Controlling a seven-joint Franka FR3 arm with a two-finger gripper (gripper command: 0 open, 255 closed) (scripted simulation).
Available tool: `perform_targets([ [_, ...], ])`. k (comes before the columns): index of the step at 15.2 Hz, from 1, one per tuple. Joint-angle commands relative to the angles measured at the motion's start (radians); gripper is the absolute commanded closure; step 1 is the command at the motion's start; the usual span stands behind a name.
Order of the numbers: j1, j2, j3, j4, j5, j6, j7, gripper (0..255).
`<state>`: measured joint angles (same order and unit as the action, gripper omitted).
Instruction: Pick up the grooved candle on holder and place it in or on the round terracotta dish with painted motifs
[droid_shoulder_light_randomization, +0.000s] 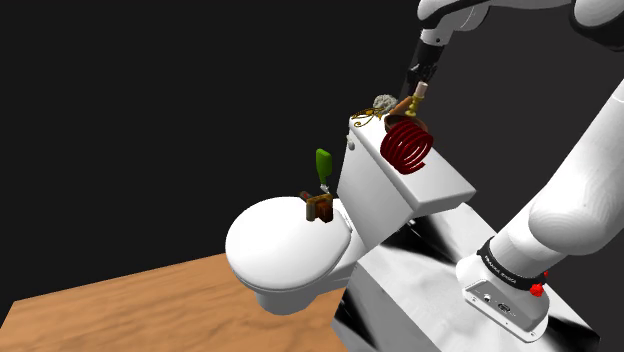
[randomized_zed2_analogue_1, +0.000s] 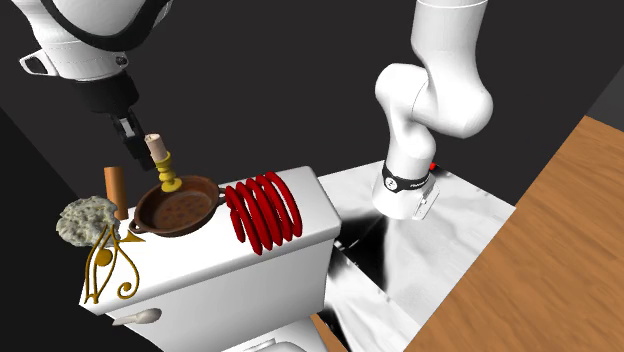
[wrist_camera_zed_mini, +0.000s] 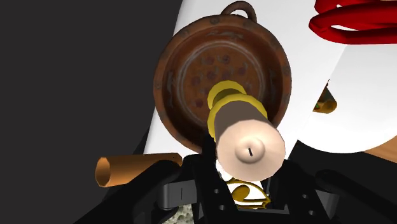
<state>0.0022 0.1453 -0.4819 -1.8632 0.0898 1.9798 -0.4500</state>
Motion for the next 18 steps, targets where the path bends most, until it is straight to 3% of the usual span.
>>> perform_targets([
  [1,0.001,0.003,0.001,-0.024,0.003,0.028,-0.001,255],
  [7,-0.003,0.034,0.005,-0.073,0.022,0.103,-0.015,255],
  [15,-0.003,0.034,0.005,-0.073,0.022,0.103,-0.015,255],
  [16,-0.003,0.034,0.005,-0.073,0.022,0.103,-0.015,0],
  [18,-0.003,0.034,0.005,-0.073,0.022,0.103,-0.015,0],
])
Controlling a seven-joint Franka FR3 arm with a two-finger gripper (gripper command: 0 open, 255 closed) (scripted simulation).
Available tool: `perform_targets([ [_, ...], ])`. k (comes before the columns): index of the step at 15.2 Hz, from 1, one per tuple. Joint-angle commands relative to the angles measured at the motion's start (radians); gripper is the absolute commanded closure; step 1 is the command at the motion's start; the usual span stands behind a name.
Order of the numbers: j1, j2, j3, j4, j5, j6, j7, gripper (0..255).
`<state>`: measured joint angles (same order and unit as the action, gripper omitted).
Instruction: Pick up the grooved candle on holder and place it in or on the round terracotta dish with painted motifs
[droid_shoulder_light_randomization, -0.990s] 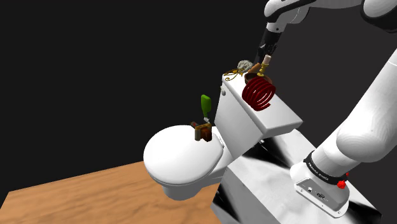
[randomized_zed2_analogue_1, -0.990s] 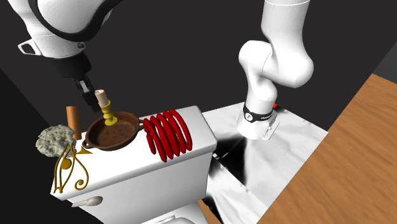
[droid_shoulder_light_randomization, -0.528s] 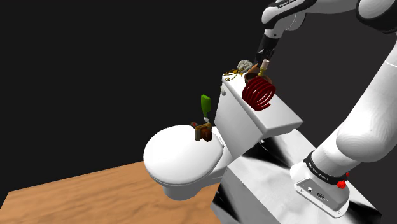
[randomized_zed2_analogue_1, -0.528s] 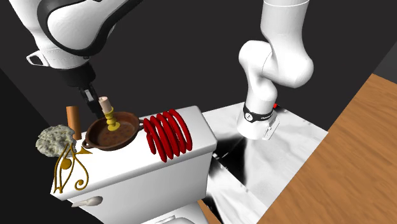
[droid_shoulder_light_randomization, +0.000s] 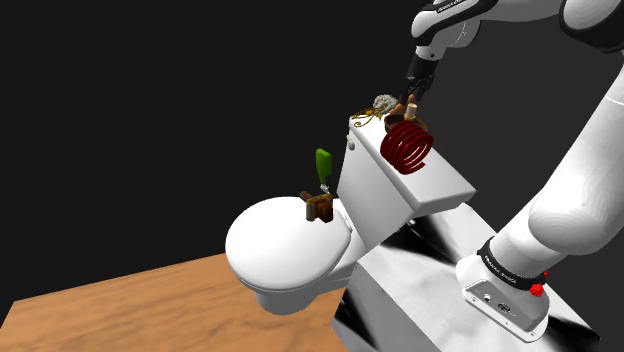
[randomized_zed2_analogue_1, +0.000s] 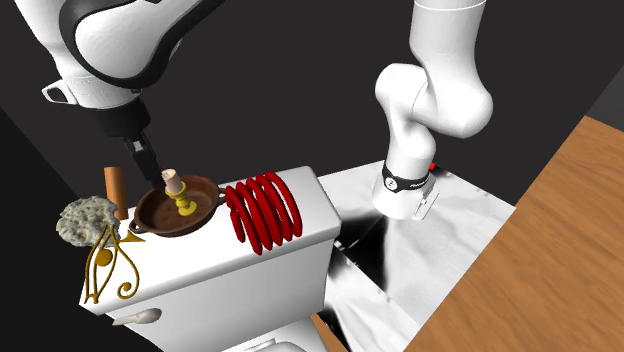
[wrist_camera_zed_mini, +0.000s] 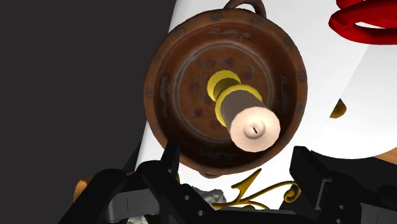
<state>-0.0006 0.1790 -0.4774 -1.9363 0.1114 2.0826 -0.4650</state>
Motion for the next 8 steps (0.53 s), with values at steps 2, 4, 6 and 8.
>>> perform_targets([
  [2,0.0,0.0,0.0,0.0,0.0,0.0,0.0,0],
  [4,0.001,-0.013,-0.002,0.019,-0.008,-0.03,0.005,0],
  [6,0.003,-0.035,-0.005,0.062,-0.022,-0.093,0.015,0],
  [8,0.004,-0.042,-0.005,0.081,-0.026,-0.117,0.018,0],
])
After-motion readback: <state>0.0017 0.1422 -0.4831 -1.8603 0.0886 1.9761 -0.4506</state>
